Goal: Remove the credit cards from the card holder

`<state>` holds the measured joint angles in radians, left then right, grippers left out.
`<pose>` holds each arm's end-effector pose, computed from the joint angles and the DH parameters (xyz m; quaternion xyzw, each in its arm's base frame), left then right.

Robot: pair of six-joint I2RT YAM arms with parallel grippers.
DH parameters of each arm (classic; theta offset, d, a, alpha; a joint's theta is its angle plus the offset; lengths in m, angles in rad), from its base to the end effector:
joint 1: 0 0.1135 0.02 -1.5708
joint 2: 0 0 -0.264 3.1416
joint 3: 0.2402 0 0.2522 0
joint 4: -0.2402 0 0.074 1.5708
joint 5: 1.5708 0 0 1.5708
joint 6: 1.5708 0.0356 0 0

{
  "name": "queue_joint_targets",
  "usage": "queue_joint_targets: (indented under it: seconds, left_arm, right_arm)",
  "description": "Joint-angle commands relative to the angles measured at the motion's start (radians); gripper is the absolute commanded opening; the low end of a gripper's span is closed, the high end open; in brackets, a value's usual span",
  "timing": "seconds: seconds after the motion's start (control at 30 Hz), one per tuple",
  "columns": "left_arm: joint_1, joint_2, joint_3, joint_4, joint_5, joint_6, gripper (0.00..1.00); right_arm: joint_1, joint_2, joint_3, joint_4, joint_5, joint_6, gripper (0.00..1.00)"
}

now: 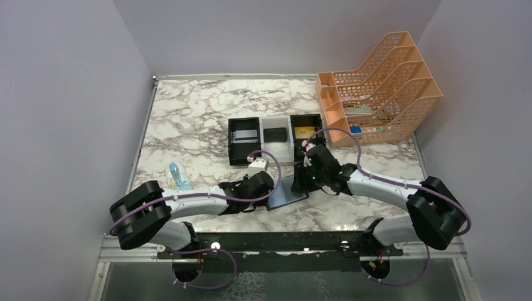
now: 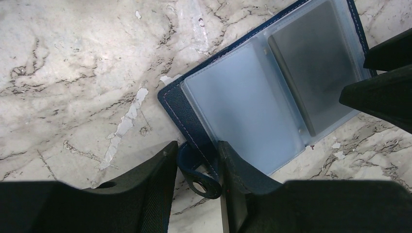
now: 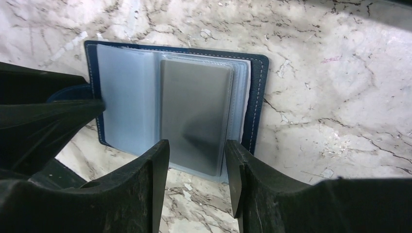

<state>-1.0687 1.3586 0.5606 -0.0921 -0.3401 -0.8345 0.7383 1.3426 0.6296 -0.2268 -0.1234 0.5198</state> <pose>0.1288 -0.2100 0.1545 0.0524 0.9293 -0.1753 0.3209 0.1814 0.1710 0.1675 -0.1225 0.9411 0.2296 0.2159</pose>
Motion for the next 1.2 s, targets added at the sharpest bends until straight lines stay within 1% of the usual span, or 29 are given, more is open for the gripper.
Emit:
queue_joint_targets:
  seconds: [0.0, 0.13, 0.27, 0.5, 0.77, 1.17]
  left_arm:
    - [-0.005, -0.011, 0.014, -0.009, 0.015, 0.011, 0.37]
    - [-0.005, -0.009, 0.015, -0.008, 0.014, 0.012, 0.37]
    - [-0.005, -0.005, 0.017, -0.009, 0.014, 0.012, 0.37]
    - [-0.004, 0.012, 0.026, -0.010, 0.016, 0.017, 0.37]
    - [-0.007, 0.018, 0.034, -0.023, 0.029, 0.023, 0.36]
    - [-0.008, 0.005, 0.032, -0.040, 0.023, 0.029, 0.36]
  right_arm:
    - [0.003, 0.037, 0.027, -0.012, 0.034, -0.020, 0.48]
    - [0.004, 0.058, 0.014, 0.022, -0.015, -0.027, 0.47]
    - [0.003, 0.068, 0.012, 0.027, -0.021, -0.027, 0.45]
    - [0.004, 0.027, 0.015, 0.023, -0.058, -0.056, 0.39]
    - [0.004, 0.005, 0.025, -0.009, -0.085, -0.103, 0.37]
    - [0.004, -0.052, 0.001, 0.043, -0.135, -0.020, 0.37]
